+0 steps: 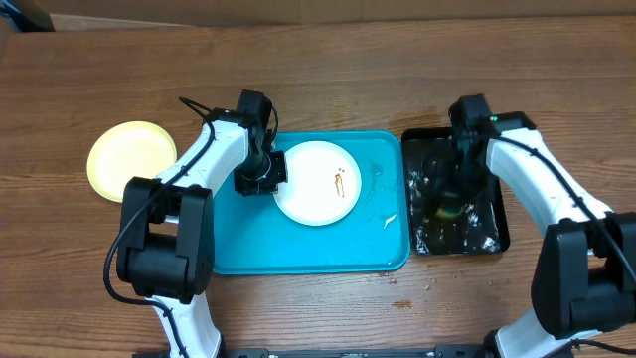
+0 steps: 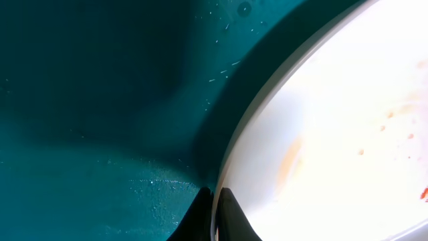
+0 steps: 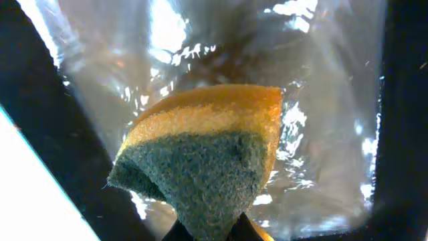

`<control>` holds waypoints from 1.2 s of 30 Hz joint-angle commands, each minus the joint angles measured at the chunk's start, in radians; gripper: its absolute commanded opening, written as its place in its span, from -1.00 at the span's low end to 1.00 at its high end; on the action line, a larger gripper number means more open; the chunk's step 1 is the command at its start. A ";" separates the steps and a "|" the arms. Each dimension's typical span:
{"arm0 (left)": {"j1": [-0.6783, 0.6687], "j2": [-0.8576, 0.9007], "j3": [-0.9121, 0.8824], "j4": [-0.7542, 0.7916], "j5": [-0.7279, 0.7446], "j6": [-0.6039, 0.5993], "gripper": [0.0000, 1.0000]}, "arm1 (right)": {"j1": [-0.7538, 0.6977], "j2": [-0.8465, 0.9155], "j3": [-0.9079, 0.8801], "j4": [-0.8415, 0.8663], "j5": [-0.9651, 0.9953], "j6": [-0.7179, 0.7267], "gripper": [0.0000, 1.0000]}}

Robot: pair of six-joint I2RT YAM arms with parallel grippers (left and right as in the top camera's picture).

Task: Clean dirty plates on tray and stack at the side
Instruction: 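Lower right gripper into black tray and grasp the green sponge, then carry sponge over the white plate and scrub it with right gripper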

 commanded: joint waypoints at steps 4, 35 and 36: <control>-0.007 0.008 0.007 0.006 0.003 0.031 -0.92 | -0.002 -0.015 -0.005 -0.010 0.010 -0.002 -0.93; -0.042 0.008 0.007 0.046 0.050 0.064 -0.92 | 0.030 -0.057 0.142 -0.096 -0.010 -0.007 -0.92; -0.047 0.008 0.007 0.050 0.047 0.064 -0.92 | 0.036 -0.057 0.160 -0.109 -0.010 -0.003 -0.92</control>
